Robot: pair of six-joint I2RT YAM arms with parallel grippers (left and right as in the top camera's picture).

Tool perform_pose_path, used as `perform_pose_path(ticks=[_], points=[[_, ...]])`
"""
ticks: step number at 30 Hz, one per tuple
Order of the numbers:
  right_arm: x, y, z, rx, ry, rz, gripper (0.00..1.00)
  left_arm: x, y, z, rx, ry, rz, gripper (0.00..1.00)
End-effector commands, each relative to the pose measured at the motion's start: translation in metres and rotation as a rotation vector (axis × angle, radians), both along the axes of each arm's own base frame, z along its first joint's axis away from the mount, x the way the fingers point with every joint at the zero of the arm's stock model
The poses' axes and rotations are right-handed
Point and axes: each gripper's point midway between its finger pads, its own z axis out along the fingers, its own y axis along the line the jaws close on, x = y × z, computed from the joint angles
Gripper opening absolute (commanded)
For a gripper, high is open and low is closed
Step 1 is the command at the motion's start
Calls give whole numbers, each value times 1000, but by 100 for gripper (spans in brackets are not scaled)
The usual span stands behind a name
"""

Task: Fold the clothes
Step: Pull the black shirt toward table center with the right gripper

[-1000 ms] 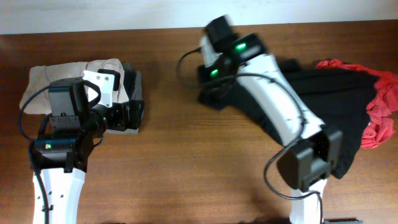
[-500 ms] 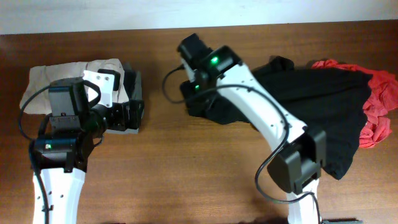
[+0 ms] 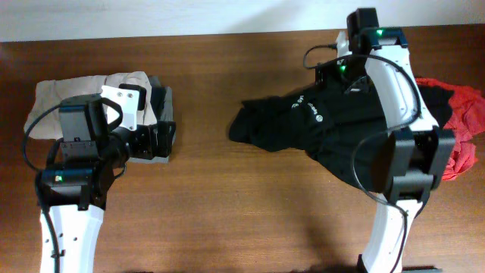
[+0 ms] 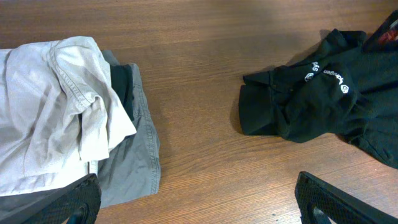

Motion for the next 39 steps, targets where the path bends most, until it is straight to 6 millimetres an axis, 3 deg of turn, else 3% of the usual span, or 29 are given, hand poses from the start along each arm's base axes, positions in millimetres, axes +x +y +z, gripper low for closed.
perform_pose_path(ticks=[1,6,7,9,12,15,20,24,27,33,39], points=[[-11,22,-46,129,94,149,87,2,0,6,-2,-12,5,99],[-16,25,-69,129,128,172,83,2,0,6,-2,-13,5,99],[-17,25,-73,129,132,172,77,2,0,6,-2,-13,5,99],[-20,26,-76,131,146,173,50,2,0,6,-2,-13,5,100],[-30,33,-70,159,177,181,21,2,0,6,-2,-13,5,99],[-42,48,-51,202,193,200,4,2,0,6,-2,-14,5,100],[-69,91,5,264,169,287,4,2,0,6,-2,-14,5,99],[-109,136,46,255,164,404,4,2,0,6,-1,-14,5,99],[-142,178,62,244,174,521,4,4,0,6,-1,-19,5,99],[-200,247,51,214,263,632,4,6,2,7,5,-26,12,99],[-256,303,36,199,281,772,4,8,17,5,69,-26,80,99]])
